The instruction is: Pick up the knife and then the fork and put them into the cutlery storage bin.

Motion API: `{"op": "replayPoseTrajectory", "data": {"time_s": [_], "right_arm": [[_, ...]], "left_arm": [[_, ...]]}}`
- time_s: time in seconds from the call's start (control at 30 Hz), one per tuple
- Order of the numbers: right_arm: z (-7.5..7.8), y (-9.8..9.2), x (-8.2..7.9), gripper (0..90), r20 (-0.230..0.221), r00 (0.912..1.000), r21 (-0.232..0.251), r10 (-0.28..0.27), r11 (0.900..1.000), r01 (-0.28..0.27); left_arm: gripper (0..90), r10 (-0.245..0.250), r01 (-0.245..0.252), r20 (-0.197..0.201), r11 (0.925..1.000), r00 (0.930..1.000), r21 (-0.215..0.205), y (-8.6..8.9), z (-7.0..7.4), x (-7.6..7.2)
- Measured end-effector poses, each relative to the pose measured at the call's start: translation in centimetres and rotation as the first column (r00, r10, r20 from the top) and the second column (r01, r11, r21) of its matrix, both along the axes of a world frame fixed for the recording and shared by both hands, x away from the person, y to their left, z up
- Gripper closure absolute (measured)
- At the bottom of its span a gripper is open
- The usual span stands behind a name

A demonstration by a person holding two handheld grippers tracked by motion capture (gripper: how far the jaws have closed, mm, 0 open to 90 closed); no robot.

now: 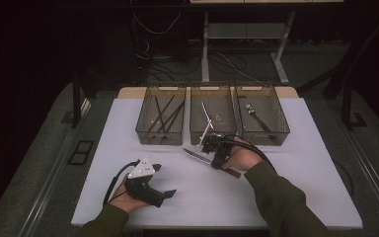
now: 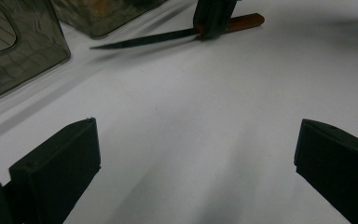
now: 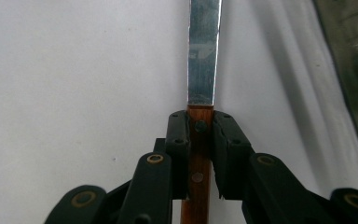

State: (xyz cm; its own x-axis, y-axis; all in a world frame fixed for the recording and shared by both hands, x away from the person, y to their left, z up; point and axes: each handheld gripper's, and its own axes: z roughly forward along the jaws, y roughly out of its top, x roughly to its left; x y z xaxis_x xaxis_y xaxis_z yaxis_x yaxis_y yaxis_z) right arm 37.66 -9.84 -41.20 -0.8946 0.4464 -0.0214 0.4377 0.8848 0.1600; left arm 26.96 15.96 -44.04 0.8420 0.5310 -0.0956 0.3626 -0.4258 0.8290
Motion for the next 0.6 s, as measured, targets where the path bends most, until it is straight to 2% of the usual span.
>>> {"op": "replayPoseTrajectory", "data": {"time_s": [0.13, 0.27, 0.5, 0.6], "right_arm": [[0.7, -1.0, 0.0, 77.7, 0.004, 0.9999, 0.056, -0.017, 0.998, 0.017], [1.4, -2.4, 0.0, 77.7, 0.007, 0.9995, 0.132, -0.032, 0.991, 0.031], [2.0, -5.2, -0.3, 77.6, 0.042, 0.9970, 0.242, -0.066, 0.969, 0.054], [2.1, -6.3, -0.5, 77.7, 0.053, 0.9951, 0.287, -0.083, 0.956, 0.065]], "left_arm": [[0.0, 0.004, -0.004, -0.001, 1.0000, 1.0000, -0.005, 0.0, 0.0, 0.0], [0.0, 0.004, -0.004, -0.002, 1.0000, 1.0000, -0.004, 0.0, 0.0, 0.0], [0.0, 0.002, -0.002, -0.001, 1.0000, 1.0000, 0.000, 0.0, 0.0, 0.0], [0.0, 0.001, -0.001, 0.000, 1.0000, 1.0000, 0.000, 0.0, 0.0, 0.0]]}}
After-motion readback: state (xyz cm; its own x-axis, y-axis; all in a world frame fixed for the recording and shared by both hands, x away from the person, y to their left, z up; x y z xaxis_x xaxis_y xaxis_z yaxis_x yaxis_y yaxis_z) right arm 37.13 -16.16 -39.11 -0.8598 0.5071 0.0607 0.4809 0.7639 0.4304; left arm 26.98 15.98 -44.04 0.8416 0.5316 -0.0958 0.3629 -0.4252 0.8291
